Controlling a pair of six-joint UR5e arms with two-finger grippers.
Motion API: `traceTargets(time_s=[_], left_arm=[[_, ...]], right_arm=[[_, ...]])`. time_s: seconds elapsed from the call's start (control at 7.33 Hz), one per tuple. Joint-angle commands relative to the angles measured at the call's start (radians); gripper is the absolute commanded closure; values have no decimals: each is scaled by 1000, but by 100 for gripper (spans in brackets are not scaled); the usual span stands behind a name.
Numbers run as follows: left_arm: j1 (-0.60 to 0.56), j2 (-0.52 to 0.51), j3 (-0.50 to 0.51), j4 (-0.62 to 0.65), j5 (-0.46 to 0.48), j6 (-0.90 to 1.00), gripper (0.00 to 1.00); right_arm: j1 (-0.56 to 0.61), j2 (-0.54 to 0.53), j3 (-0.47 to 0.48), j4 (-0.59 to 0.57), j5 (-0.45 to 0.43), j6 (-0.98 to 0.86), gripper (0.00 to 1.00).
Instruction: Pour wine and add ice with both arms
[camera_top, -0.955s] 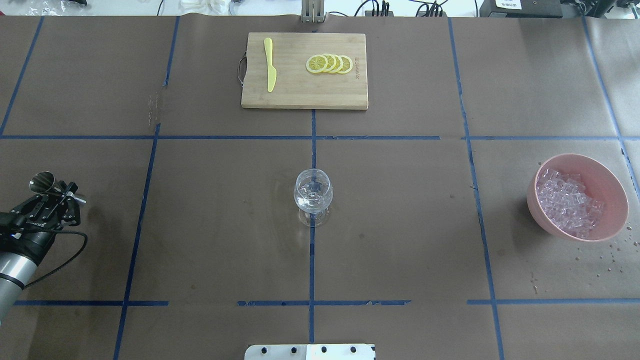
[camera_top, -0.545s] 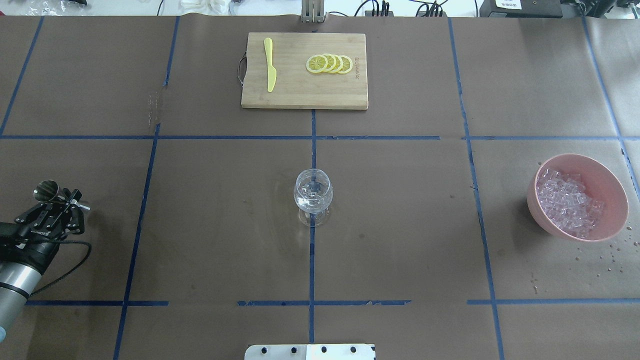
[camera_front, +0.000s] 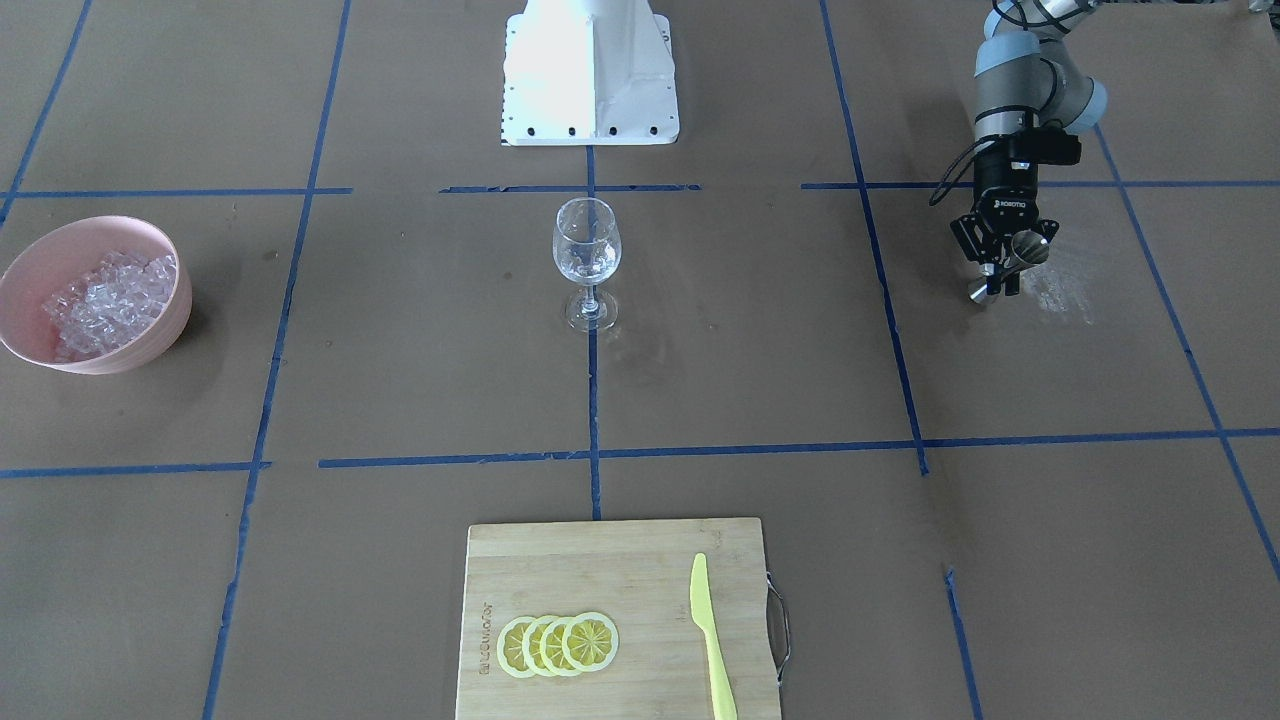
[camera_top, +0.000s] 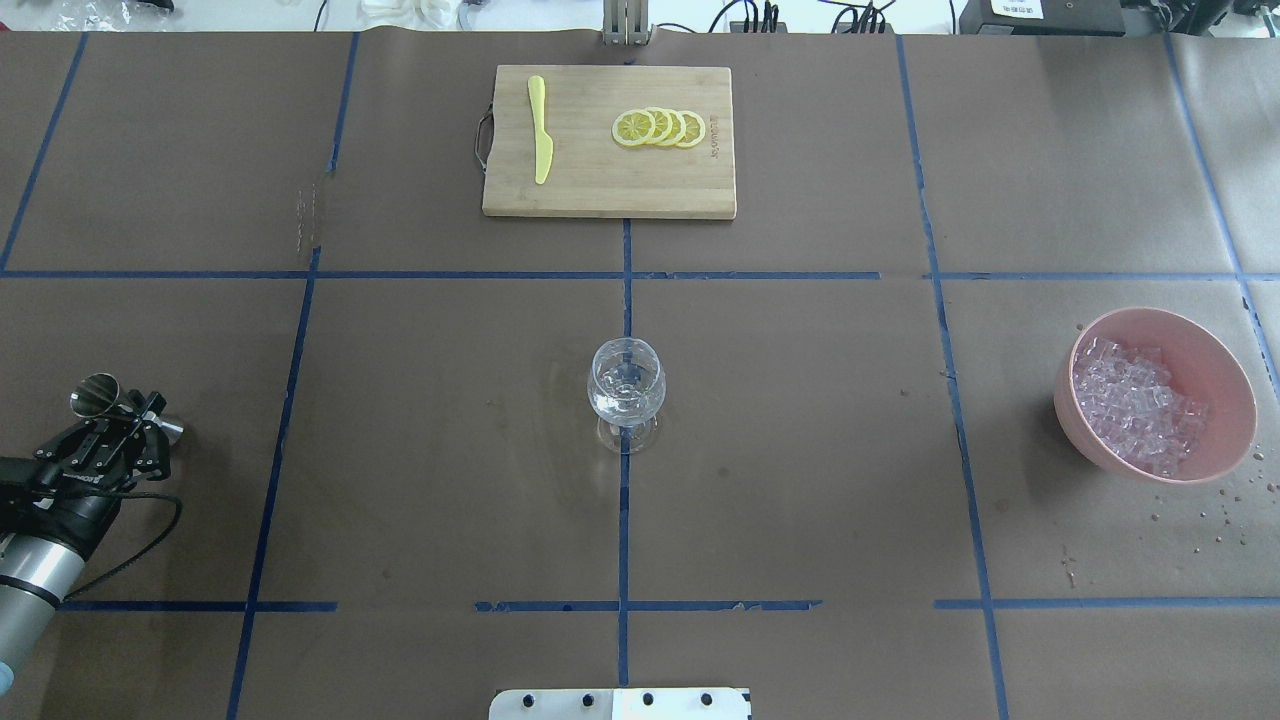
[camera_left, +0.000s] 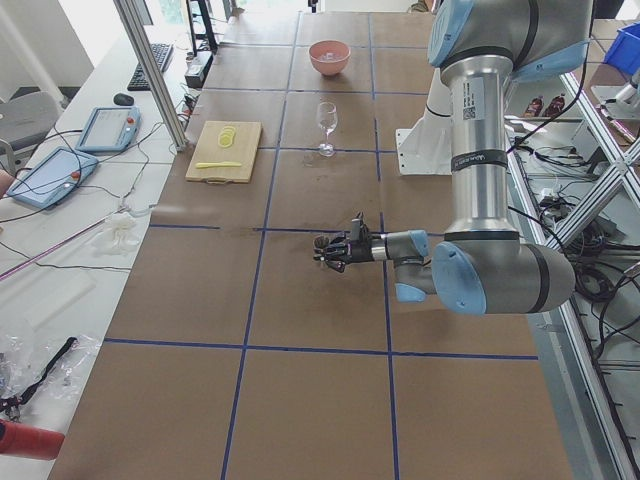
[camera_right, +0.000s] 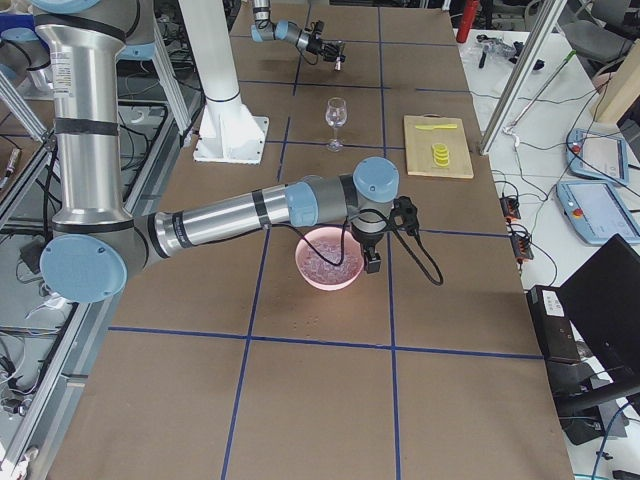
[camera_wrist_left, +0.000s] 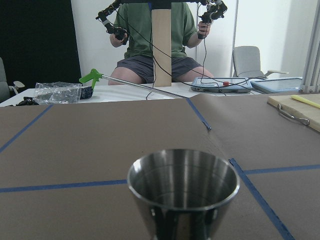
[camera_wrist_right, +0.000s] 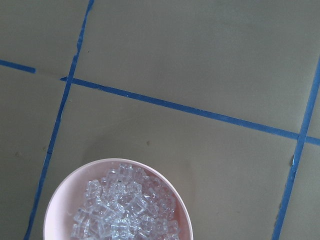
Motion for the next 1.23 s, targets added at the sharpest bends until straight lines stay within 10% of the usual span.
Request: traceTargets(time_s=[0.0, 0.68, 1.09], left_arm=[[8, 0, 4, 0, 0, -5, 91], [21, 0, 6, -2, -1, -5, 73], [27, 0, 6, 0, -1, -2, 39]], right_arm=[[0, 0, 0, 0, 0, 0, 0], [0, 0, 0, 0, 0, 0, 0], [0, 0, 0, 0, 0, 0, 0]])
